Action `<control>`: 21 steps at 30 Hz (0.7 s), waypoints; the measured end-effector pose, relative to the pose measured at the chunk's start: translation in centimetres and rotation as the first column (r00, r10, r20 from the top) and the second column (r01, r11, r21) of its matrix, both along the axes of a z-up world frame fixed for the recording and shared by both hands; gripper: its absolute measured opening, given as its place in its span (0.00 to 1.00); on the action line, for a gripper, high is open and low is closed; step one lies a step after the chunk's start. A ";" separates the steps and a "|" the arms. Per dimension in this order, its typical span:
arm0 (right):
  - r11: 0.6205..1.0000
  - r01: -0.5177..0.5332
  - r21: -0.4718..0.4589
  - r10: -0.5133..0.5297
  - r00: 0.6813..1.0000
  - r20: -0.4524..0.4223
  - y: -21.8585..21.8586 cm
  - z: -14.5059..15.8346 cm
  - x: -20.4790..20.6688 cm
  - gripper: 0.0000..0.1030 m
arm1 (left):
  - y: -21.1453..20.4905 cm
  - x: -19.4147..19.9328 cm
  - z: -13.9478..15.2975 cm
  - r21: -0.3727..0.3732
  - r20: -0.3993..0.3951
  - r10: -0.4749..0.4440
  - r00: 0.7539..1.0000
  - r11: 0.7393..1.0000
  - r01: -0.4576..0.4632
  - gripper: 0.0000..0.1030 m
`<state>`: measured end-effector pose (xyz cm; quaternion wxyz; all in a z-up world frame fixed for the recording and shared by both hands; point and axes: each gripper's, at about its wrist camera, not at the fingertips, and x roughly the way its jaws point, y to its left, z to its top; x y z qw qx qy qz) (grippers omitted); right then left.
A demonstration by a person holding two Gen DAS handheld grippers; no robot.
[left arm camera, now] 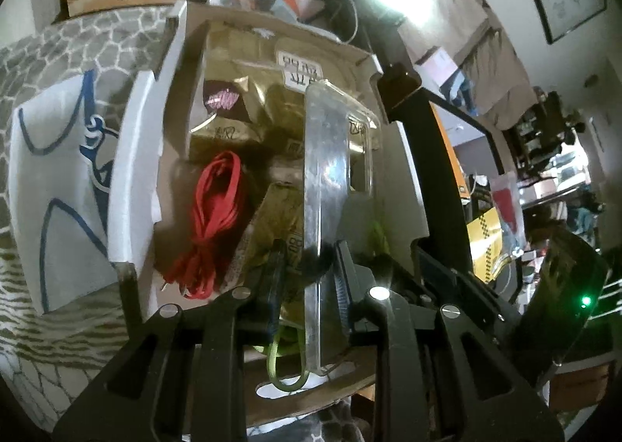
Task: Organize objects
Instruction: 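Carry the clear phone case into the box and open the left tool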
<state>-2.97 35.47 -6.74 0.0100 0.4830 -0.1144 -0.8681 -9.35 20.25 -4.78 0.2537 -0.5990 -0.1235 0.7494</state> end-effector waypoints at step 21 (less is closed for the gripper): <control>1.000 -0.004 0.012 0.004 0.999 -0.042 -0.7 1.8 0.2 0.47 | -1.3 -0.7 1.9 0.072 -0.001 -0.109 0.994 0.991 0.109 0.35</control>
